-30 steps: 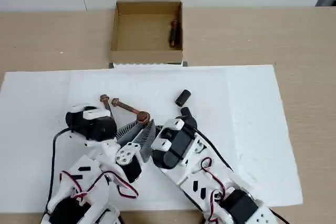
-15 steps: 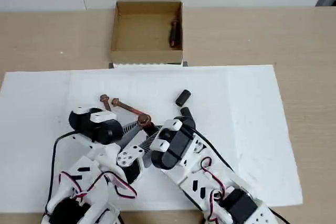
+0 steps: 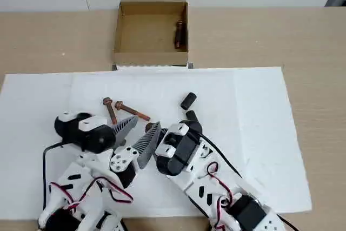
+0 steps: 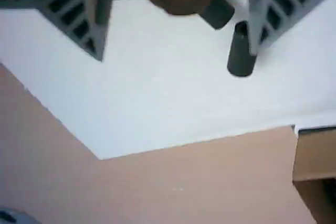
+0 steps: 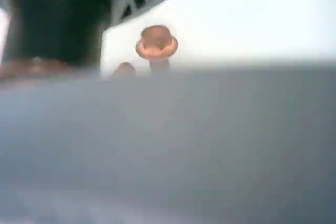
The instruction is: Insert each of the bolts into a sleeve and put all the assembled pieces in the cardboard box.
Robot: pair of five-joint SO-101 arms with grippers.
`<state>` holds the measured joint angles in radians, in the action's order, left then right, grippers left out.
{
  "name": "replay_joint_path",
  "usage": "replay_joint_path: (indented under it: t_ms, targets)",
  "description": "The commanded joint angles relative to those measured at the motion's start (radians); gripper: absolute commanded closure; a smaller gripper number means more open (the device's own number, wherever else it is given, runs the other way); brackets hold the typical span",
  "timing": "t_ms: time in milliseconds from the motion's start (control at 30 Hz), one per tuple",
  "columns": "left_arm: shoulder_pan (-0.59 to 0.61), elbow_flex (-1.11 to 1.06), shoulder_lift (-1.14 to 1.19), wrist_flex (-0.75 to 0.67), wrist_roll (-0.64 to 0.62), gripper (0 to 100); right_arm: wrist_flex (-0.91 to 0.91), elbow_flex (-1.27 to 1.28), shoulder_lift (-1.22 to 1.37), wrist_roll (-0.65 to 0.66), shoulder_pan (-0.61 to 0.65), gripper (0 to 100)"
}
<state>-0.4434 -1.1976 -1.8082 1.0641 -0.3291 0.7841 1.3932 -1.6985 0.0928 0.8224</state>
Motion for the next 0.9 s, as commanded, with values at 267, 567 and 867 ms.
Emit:
replay_joint_path:
  t_ms: [267, 567, 867]
  targets:
    - [0.153, 0.067, -0.008, 0.002, 0.160, 99, -0.008, -0.023, 0.004, -0.094, -0.124, 99.6]
    - [0.407, -0.133, -0.008, 0.005, 0.311, 99, 0.085, -0.109, 0.045, -0.183, -0.200, 99.6]
    - [0.407, -0.288, -0.009, 0.002, 0.311, 99, 0.074, -0.505, 0.613, -0.308, -0.308, 99.6]
